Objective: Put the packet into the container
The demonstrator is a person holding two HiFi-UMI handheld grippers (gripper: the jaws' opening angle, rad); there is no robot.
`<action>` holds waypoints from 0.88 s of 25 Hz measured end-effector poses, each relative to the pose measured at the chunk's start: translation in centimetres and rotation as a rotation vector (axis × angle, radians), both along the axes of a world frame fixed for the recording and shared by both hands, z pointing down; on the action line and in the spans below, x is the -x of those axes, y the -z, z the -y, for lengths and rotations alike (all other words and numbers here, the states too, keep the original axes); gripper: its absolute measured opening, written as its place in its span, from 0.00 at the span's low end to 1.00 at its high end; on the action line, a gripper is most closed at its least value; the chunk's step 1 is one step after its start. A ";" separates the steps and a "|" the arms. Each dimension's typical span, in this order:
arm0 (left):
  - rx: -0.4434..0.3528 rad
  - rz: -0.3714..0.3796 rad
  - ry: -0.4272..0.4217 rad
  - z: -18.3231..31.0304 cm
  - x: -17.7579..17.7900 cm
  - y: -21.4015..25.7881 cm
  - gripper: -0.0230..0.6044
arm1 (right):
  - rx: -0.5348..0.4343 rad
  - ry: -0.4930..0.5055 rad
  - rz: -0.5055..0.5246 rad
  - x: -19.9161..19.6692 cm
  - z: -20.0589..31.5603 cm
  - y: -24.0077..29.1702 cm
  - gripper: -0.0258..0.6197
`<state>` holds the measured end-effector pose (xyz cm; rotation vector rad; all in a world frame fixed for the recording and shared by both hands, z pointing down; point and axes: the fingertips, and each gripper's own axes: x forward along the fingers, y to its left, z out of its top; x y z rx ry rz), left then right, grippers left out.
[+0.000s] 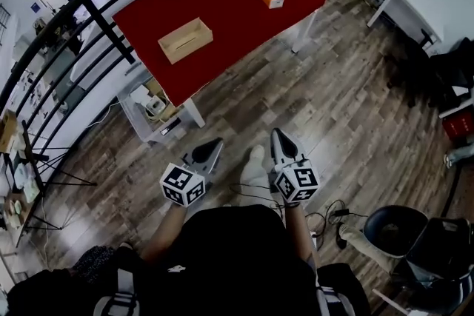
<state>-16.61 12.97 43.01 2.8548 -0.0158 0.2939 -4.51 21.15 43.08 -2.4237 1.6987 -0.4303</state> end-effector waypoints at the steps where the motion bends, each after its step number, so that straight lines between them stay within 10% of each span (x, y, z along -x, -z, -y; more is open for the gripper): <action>1: -0.002 -0.001 -0.001 0.5 -1.5 0.1 0.05 | -0.002 0.000 0.004 -1.6 0.7 -0.1 0.07; 22: -0.022 0.040 0.078 12.1 -27.1 1.4 0.05 | -0.017 0.121 0.045 -26.2 14.6 0.8 0.07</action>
